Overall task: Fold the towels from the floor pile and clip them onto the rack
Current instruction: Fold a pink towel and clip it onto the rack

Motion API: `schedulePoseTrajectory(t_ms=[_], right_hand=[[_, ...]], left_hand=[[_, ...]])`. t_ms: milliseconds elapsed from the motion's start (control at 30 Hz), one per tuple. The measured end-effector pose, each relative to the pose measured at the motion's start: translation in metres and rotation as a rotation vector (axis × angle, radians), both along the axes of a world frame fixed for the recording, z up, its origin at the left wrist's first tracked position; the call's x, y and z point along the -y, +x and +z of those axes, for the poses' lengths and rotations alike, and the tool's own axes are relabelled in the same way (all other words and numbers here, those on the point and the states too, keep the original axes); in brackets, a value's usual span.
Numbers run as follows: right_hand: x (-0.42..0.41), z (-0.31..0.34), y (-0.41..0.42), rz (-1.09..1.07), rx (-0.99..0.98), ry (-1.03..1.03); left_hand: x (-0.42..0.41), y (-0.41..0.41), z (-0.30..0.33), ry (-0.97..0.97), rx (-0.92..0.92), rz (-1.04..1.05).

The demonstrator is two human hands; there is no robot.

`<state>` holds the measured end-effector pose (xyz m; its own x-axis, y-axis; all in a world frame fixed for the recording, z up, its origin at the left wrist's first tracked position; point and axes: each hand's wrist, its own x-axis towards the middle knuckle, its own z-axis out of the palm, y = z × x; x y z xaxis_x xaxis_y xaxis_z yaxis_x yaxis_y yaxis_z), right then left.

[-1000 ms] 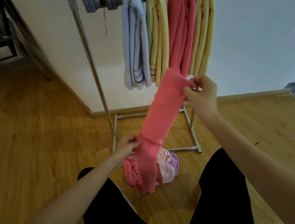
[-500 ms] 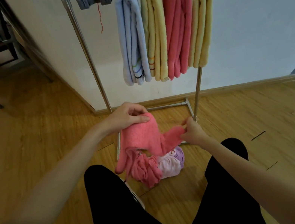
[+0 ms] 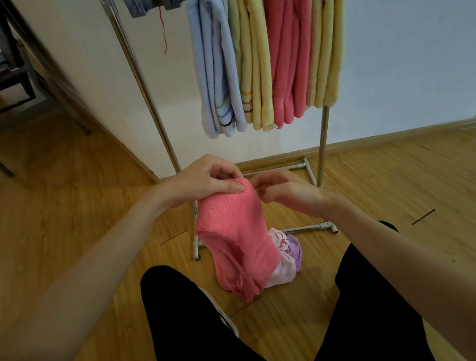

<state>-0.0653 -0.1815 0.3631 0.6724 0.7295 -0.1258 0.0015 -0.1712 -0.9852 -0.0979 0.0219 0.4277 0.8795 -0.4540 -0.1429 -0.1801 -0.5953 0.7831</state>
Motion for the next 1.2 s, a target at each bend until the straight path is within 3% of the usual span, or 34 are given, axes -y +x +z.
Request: schedulePoseTrajectory(t_ms=[233,500,633,833,967,1067,1200], right_hand=[[0.009,0.023,0.009,0.058,0.12,-0.093],[0.017,0.043,0.043,-0.15,0.172,-0.073],[0.0,0.067,0.063,-0.199,0.384,-0.107],[-0.029,0.12,0.094,-0.146,0.91,-0.139],[-0.049,0.146,0.116,-0.075,1.164,-0.312],[-0.065,0.159,0.139,-0.065,1.253,-0.429],[-0.087,0.17,0.159,-0.197,1.276,-0.438]], left_hand=[[-0.013,0.002,-0.001,-0.021,0.014,0.092],[-0.046,0.004,0.009,-0.077,0.051,0.277],[-0.058,0.015,0.048,-0.119,0.064,0.242],[-0.07,0.06,0.094,0.293,0.358,0.173],[-0.083,0.094,0.117,0.514,0.49,0.16],[-0.097,0.115,0.135,0.623,0.52,0.125],[-0.113,0.141,0.153,0.718,0.615,0.141]])
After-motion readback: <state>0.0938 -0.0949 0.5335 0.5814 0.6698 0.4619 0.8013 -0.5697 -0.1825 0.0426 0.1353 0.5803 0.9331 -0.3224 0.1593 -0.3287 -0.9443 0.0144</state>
